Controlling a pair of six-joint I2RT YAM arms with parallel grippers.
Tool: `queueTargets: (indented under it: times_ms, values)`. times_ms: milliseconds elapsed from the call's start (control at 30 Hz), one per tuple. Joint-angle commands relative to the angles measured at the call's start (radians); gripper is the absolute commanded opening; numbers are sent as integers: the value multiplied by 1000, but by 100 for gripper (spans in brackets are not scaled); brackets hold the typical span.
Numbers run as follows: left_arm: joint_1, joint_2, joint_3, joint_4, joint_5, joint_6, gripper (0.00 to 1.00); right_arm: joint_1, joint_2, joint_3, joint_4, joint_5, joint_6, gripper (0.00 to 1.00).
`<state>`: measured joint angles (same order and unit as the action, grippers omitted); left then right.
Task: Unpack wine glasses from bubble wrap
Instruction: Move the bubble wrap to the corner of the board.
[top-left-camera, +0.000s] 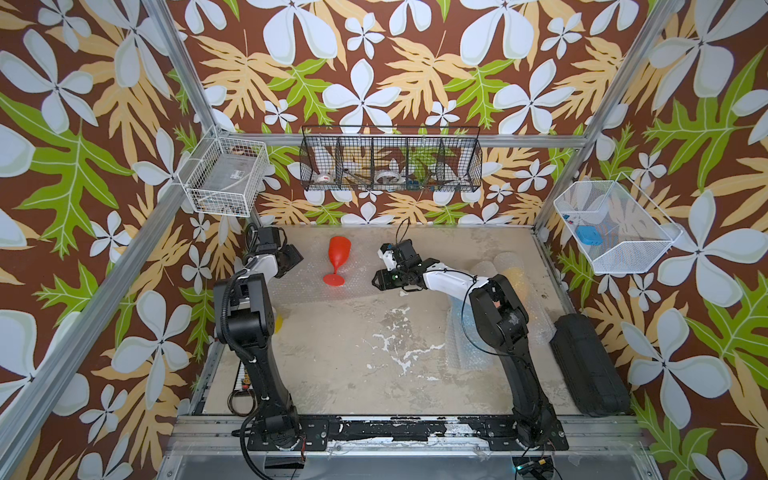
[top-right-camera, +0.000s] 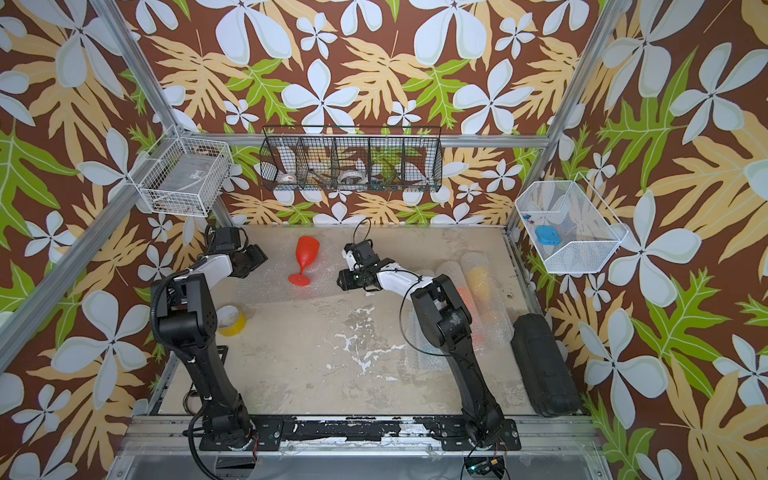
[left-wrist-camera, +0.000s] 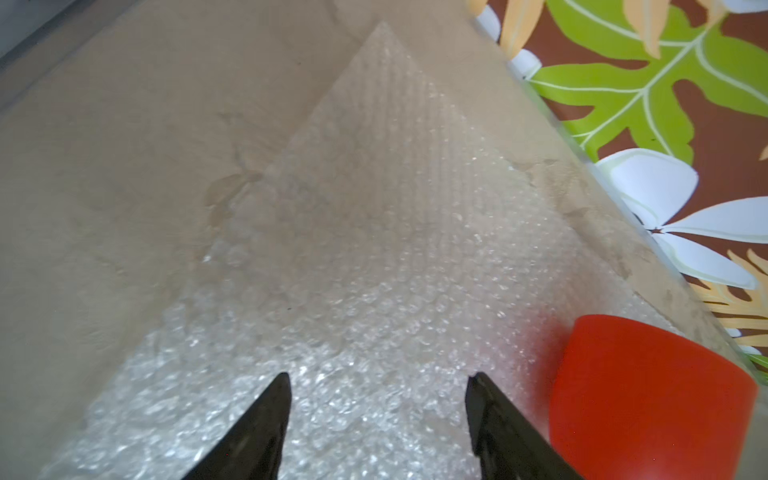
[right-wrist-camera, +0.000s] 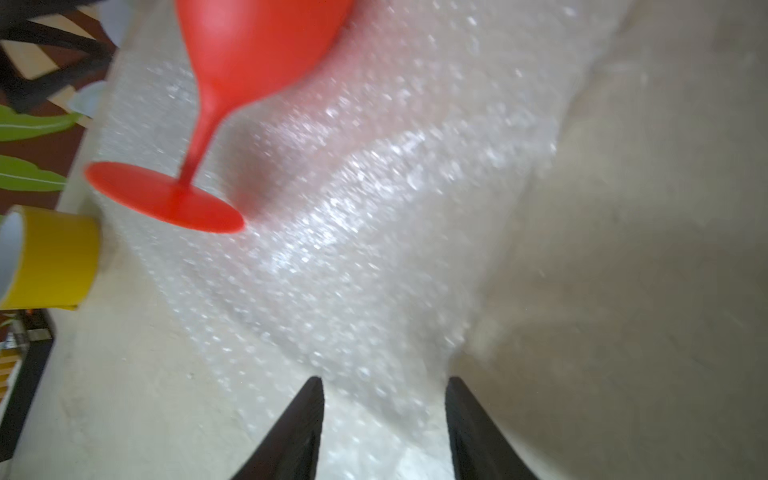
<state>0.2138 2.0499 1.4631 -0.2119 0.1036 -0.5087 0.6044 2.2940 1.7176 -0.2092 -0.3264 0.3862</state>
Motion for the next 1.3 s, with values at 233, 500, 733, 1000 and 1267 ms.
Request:
queueTargets:
  times_ms: [233,500,733,1000,1267]
  values:
    - [19,32,-18,-14,20,5,68,1,47,-3,76,-108,87,51]
    - [21,43,-14,1,19,-1,68,2,90,-16,140,-165,157,38]
    - [21,103,27,0,33,-9,67,2,158,35,187,-182,206,23]
    - [21,111,74,8,36,-15,67,1,250,183,171,-161,226,22]
    - [21,108,106,5,38,-11,66,-11,388,440,63,-151,210,21]
